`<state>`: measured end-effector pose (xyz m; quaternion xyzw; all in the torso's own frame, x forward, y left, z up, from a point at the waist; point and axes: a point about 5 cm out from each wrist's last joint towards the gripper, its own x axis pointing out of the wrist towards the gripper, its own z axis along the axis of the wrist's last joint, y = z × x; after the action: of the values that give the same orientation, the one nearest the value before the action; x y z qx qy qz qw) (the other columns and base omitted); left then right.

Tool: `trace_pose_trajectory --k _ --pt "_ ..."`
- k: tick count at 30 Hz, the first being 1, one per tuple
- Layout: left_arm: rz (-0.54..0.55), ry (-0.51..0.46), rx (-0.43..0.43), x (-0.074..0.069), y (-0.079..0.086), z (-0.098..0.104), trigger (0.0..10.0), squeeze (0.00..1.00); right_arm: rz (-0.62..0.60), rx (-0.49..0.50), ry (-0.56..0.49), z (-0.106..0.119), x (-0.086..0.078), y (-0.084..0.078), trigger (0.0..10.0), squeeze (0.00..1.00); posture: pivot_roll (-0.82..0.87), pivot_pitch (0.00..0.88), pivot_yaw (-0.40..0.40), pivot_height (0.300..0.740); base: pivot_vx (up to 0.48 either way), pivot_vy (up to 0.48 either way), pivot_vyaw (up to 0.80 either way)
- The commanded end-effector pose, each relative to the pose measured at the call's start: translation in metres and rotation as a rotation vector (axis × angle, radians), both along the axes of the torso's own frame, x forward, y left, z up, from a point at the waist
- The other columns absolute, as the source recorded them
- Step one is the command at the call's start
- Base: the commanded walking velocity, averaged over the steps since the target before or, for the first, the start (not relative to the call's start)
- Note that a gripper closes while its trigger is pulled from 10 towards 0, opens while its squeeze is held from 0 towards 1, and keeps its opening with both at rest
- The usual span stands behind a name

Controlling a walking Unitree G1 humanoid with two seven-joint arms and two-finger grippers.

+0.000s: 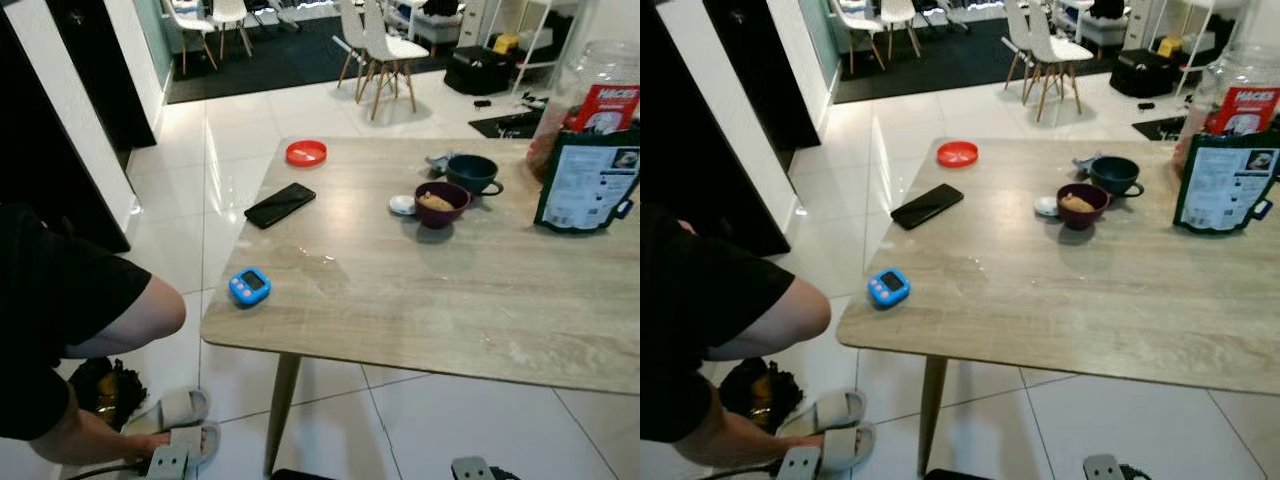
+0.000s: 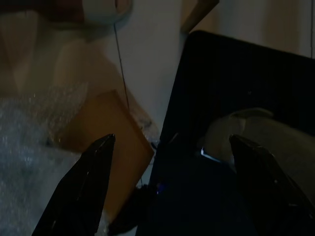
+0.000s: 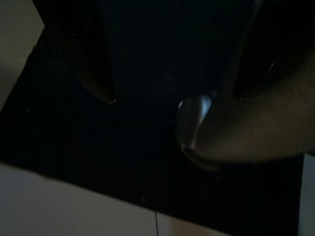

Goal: Restocking fridge

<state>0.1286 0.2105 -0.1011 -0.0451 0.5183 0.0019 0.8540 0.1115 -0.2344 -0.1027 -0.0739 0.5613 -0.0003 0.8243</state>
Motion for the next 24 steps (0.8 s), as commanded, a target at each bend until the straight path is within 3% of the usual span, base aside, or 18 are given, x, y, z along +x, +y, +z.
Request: trace_pose_trajectory --k 1,4,24 --pt "-0.008 0.007 0.0 -0.0015 -0.0008 -0.0007 10.0 0.0 0.001 0.01 0.008 -0.0012 -0.0013 0.0033 10.0 0.0 0.02 0.0 0.044 0.739 0.0 0.0 0.0" --pt "-0.014 0.009 0.0 -0.0016 -0.0012 -0.0008 10.0 0.0 0.024 0.008 0.01 -0.001 -0.0007 0.0035 10.0 0.0 0.02 0.0 0.043 0.739 0.0 0.0 0.15" --pt "-0.029 0.006 0.0 0.0008 -0.0028 -0.0003 10.0 0.0 0.053 0.002 0.014 -0.0009 -0.0006 0.0035 10.0 0.0 0.02 0.0 0.043 0.739 0.0 0.0 0.8"
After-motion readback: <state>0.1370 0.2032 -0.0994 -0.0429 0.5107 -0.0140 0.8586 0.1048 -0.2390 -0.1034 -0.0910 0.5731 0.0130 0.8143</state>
